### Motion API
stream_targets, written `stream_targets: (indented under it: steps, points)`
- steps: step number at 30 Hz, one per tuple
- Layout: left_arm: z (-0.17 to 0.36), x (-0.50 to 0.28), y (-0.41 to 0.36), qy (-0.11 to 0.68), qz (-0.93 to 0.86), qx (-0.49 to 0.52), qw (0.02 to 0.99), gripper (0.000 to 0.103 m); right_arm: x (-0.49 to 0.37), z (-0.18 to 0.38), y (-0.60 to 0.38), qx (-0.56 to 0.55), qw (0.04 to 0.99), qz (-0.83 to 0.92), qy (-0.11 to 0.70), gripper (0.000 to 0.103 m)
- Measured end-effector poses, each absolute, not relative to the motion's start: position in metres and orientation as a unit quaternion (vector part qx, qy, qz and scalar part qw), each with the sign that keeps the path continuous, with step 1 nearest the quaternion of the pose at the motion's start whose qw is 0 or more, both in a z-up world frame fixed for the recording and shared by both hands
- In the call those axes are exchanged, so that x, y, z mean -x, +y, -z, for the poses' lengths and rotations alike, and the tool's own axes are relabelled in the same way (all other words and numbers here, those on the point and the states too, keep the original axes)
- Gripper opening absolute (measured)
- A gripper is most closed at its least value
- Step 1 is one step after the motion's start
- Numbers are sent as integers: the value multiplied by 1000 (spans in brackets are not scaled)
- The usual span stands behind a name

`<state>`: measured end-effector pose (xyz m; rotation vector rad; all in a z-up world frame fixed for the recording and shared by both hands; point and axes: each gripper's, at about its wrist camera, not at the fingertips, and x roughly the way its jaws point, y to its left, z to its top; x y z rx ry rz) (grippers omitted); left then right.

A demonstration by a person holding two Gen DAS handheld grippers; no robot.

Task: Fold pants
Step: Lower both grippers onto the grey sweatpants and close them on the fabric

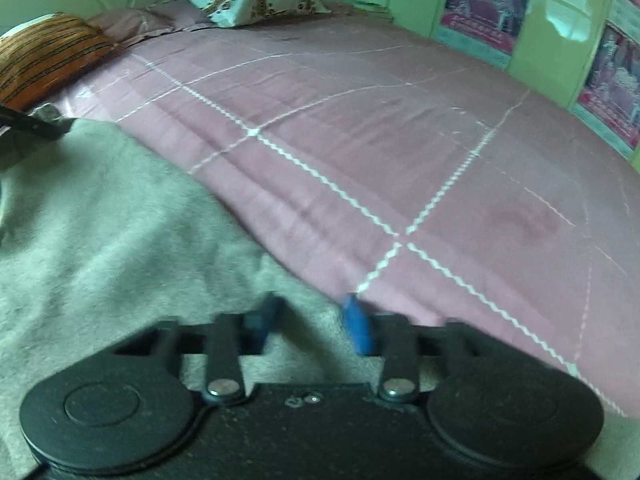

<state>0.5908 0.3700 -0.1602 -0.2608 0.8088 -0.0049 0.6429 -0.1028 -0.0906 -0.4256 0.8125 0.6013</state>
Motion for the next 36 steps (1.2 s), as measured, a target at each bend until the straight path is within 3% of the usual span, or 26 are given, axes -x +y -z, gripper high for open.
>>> stream_targets:
  steps: [1, 6, 11, 15, 18, 20, 22, 27, 34, 36]
  points:
    - [157, -589, 366, 386, 1, 114, 915, 18, -640, 88, -100, 213, 853, -282, 385, 1]
    - [128, -555, 370, 309, 35, 124, 942, 18, -603, 51, -109, 212, 873, -277, 341, 0]
    - [97, -497, 378, 239, 91, 129, 958, 19, -517, -3, -124, 248, 881, -288, 282, 0]
    - [91, -443, 380, 215, 123, 140, 959, 20, -435, -11, -132, 279, 878, -291, 260, 0]
    - [98, -404, 381, 235, 127, 151, 952, 33, -374, 2, -132, 305, 871, -292, 251, 0]
    - [111, -375, 387, 252, 98, 177, 946, 56, -340, 19, -128, 334, 864, -278, 254, 9]
    - [126, -343, 395, 269, 58, 222, 936, 60, -308, 34, -132, 313, 867, -271, 278, 12]
    - [139, -287, 394, 292, -40, 274, 915, 60, -274, 40, -149, 239, 894, -231, 299, 14]
    - [126, -252, 368, 236, -50, 387, 890, 60, -269, 19, -160, 127, 928, -179, 300, 17]
    - [123, -259, 358, 239, -38, 404, 882, 60, -271, 17, -162, 101, 933, -168, 300, 22]
